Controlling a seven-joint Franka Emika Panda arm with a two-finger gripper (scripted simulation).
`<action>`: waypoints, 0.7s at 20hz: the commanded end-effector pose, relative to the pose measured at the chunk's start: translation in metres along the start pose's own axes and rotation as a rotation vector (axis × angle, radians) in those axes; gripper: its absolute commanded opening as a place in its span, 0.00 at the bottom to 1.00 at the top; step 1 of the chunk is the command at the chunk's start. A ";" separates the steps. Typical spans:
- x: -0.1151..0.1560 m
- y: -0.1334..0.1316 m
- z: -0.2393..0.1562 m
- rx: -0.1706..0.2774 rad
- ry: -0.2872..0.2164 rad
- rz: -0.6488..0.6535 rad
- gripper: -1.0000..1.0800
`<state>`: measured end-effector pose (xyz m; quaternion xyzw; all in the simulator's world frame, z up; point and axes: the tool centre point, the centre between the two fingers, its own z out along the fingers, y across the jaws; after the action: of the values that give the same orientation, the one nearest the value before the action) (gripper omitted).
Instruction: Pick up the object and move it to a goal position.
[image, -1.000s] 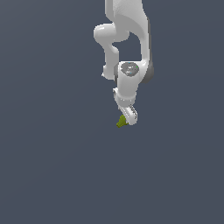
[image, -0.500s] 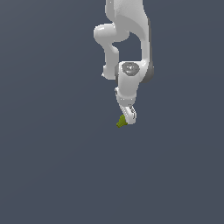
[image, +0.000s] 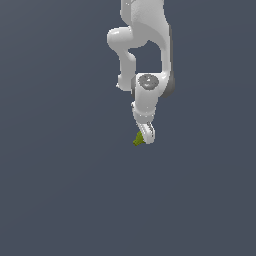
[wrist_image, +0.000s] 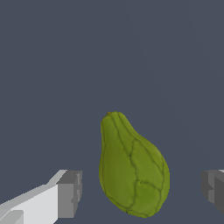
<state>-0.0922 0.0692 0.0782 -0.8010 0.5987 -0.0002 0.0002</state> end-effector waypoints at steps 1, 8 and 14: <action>0.000 0.001 0.011 -0.001 0.000 0.001 0.96; 0.000 0.001 0.035 -0.001 0.000 0.003 0.96; 0.000 0.001 0.038 -0.001 0.000 0.003 0.00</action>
<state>-0.0923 0.0695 0.0418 -0.8001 0.5999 -0.0004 0.0005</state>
